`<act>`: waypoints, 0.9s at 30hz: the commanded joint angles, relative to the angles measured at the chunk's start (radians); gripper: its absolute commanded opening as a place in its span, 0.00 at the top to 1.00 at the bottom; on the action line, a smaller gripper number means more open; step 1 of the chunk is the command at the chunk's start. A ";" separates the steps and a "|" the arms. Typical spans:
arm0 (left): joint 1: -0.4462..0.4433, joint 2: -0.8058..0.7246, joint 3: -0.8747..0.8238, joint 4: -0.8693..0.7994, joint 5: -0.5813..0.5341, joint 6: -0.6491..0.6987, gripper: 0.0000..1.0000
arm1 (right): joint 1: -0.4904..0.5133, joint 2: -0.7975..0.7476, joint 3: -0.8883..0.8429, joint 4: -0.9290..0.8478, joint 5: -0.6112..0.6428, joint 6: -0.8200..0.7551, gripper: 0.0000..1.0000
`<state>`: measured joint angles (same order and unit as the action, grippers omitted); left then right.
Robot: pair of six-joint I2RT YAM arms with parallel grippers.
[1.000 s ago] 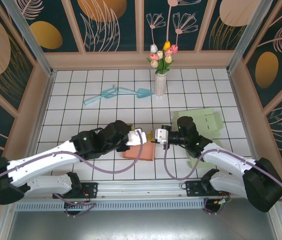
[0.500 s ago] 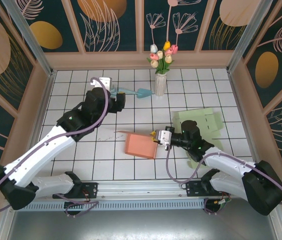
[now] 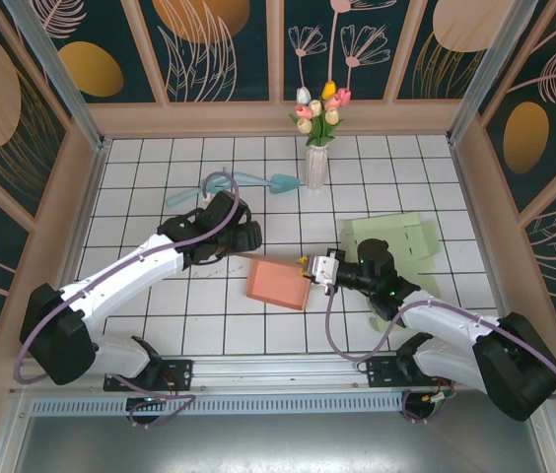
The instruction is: Fold the paper box
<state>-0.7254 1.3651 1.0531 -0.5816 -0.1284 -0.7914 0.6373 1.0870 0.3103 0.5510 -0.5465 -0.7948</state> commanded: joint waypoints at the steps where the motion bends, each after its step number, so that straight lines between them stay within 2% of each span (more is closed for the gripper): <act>1: 0.004 -0.059 -0.070 0.114 0.149 -0.111 0.28 | -0.003 0.014 -0.018 0.071 0.002 0.026 1.00; 10: -0.009 -0.094 -0.161 0.217 0.250 -0.226 0.30 | 0.003 0.054 -0.038 0.122 0.080 0.044 1.00; 14: -0.032 -0.092 -0.166 0.258 0.247 -0.245 0.30 | 0.003 0.073 -0.039 0.135 0.090 0.052 1.00; 17: -0.032 -0.077 -0.105 0.188 0.190 -0.214 0.30 | 0.004 0.067 -0.045 0.135 0.090 0.052 1.00; 20: -0.036 -0.103 -0.152 0.280 0.235 -0.277 0.34 | 0.007 0.064 -0.045 0.129 0.092 0.052 1.00; 27: -0.122 -0.046 -0.145 0.382 0.260 -0.336 0.38 | 0.028 0.088 -0.040 0.118 0.126 0.033 1.00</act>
<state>-0.7631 1.2957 0.8936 -0.3496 -0.0139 -1.1095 0.6434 1.1492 0.2714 0.6567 -0.4599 -0.7773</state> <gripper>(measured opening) 0.628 0.051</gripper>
